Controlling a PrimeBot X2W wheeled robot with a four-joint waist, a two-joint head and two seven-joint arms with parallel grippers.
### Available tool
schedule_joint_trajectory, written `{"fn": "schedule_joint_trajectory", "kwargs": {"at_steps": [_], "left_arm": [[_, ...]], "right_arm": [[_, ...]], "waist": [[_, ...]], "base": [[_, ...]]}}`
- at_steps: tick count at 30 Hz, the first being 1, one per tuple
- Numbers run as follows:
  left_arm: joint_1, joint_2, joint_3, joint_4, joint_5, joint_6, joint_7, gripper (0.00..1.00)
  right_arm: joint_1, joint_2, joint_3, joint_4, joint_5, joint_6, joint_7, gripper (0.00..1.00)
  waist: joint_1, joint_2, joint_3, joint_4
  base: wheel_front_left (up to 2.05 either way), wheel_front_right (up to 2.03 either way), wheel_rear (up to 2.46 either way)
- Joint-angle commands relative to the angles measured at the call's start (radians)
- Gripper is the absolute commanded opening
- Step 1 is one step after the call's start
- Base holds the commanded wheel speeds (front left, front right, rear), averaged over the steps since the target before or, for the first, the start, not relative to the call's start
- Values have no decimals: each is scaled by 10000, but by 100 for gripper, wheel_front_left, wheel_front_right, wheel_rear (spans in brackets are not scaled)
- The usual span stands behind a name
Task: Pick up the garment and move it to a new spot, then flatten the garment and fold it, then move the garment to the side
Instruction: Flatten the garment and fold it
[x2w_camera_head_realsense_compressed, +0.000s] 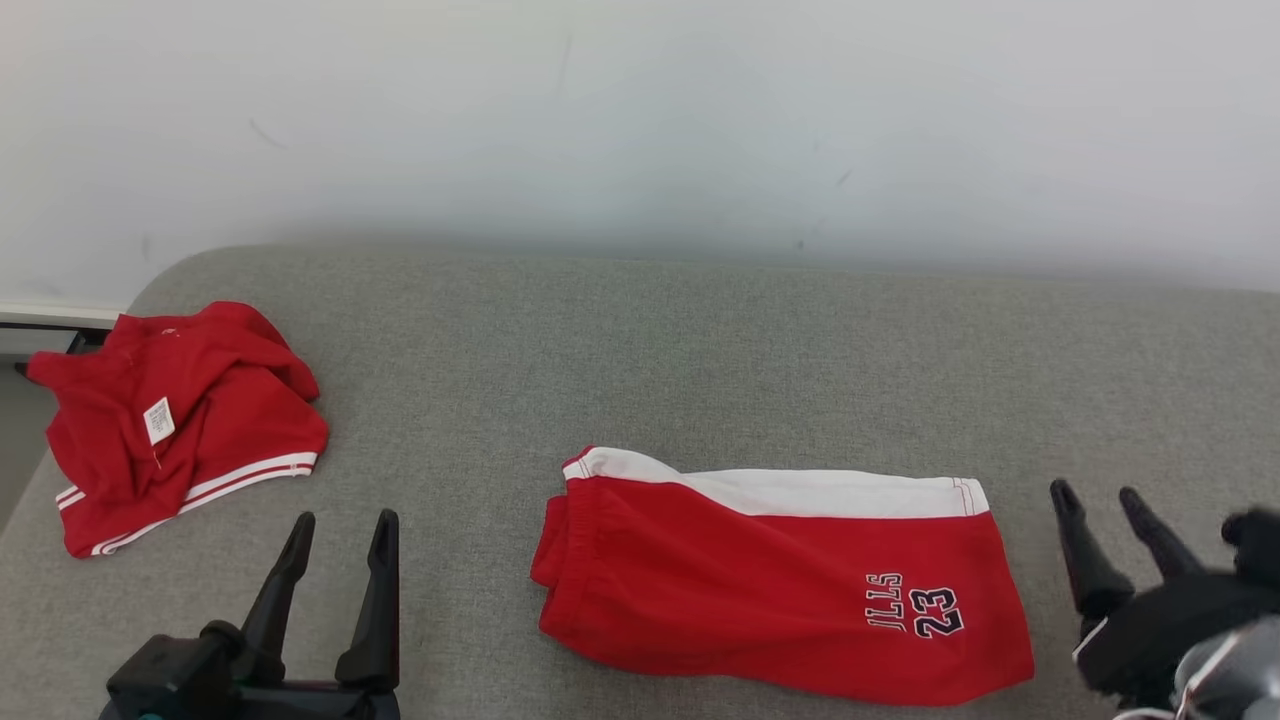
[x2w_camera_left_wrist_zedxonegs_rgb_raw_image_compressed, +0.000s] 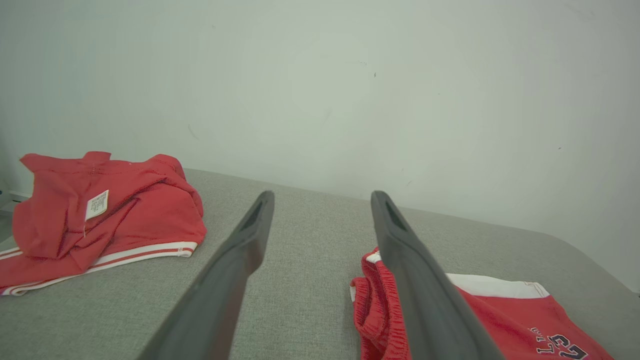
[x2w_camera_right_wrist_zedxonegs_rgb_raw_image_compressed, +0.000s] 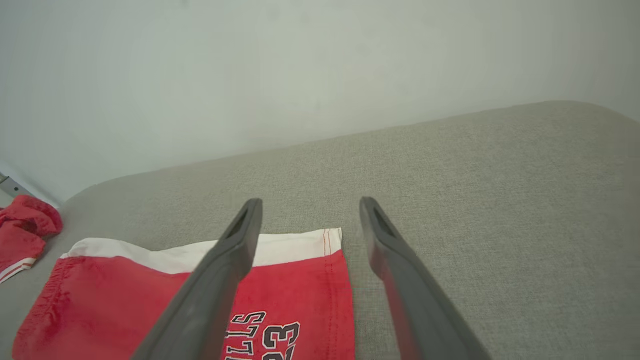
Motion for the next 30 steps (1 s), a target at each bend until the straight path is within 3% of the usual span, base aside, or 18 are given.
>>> {"fn": "schedule_joint_trajectory", "kwargs": {"at_steps": [1, 4, 5, 10, 14, 20, 30], "left_arm": [[106, 69, -19, 28, -7, 22, 9, 100], [137, 86, -49, 47, -4, 44, 16, 100], [137, 86, -49, 47, -4, 44, 16, 100], [67, 64, -152, 71, -46, -22, 13, 100], [-22, 51, -201, 68, -83, -49, -79, 100], [-131, 16, -286, 160, -111, -75, -168, 100], [-423, -5, -446, 347, -166, -159, -194, 100]], "right_arm": [[-454, -36, -338, -67, -48, -4, 1121, 100], [-1131, -56, -866, -214, -233, -5, 3001, 100], [-1131, -56, -866, -214, -233, -5, 3001, 100], [-1820, -46, -647, -505, -916, -4, 6199, 100], [-2177, -57, -706, -428, -1163, -5, 7779, 100], [-2739, -48, -1185, 470, -1817, -5, 8667, 100], [-3481, -53, -1720, 3193, -1822, -5, 8228, 100]], "waist": [[0, 0, -24, 12], [0, 0, -49, 29], [0, 0, -49, 29], [0, 0, -24, 133], [0, 0, 134, 209], [0, 0, 289, 339], [0, 0, 481, 732]], "base": [[0, 0, 0], [0, 0, 0], [0, 0, 0], [0, 0, 0], [0, 0, 0], [0, 0, 0], [0, 0, 0]]}}
